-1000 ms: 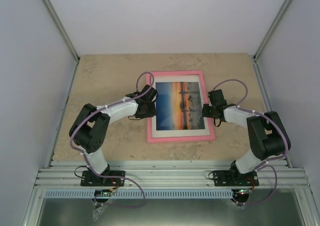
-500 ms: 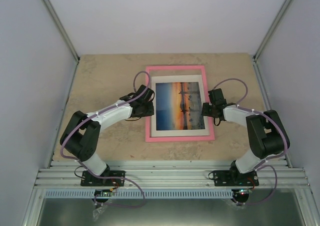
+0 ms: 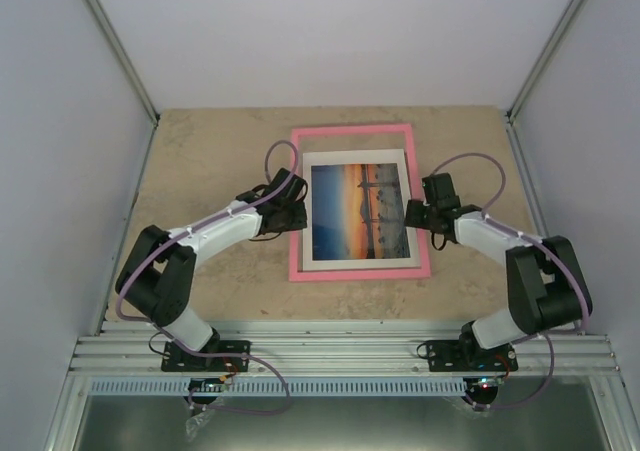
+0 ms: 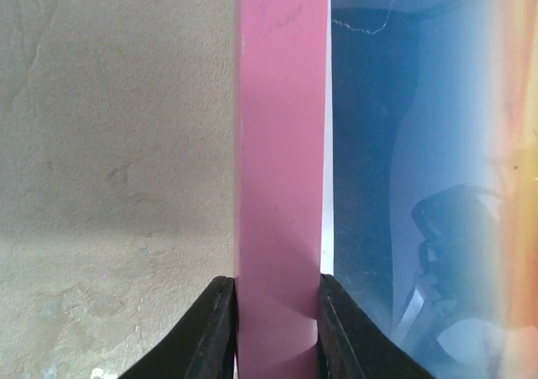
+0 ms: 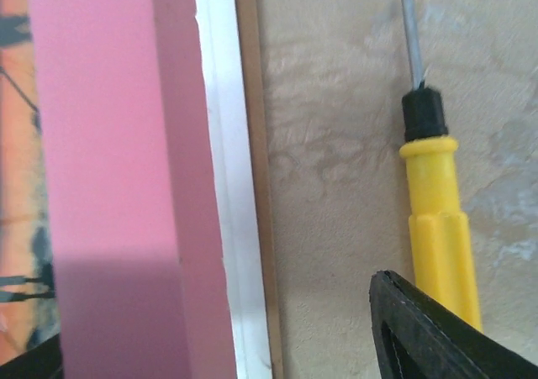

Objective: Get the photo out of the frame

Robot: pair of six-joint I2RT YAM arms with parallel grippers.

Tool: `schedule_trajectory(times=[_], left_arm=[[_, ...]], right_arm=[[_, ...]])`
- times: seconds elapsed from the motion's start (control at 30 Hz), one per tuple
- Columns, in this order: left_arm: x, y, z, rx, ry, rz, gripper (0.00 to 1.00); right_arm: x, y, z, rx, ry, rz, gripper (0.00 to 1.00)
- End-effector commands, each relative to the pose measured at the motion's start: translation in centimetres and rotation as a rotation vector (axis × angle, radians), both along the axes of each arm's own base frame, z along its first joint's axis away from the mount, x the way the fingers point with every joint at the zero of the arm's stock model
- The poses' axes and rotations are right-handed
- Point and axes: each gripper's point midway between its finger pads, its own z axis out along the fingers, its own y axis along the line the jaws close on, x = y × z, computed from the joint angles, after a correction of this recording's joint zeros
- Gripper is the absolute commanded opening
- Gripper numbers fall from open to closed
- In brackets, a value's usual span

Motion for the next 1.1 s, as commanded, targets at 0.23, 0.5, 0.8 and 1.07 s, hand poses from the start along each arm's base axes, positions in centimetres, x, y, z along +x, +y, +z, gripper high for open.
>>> schedule_trajectory(times=[0.23, 0.5, 0.8, 1.07], left_arm=[[1.8, 0.8, 4.5, -0.058, -0.098, 0.047, 0.0], [1.6, 2.5, 5.3, -0.049, -0.106, 0.052, 0.0], [1.8, 3.2, 5.5, -0.049, -0.103, 0.048, 0.0], [3.3, 5.7, 6.1, 0.005, -0.117, 0.085, 0.0]], right_arm=[[0.5, 2.1, 5.9, 0.105, -0.12, 0.116, 0.69], [0.4, 3.5, 5.1, 0.154, -0.086, 0.164, 0.59], [0.8, 5.8, 4.2, 0.205, -0.056, 0.214, 0.44], [1.1, 8.7, 3.7, 0.272, -0.031, 0.241, 0.19]])
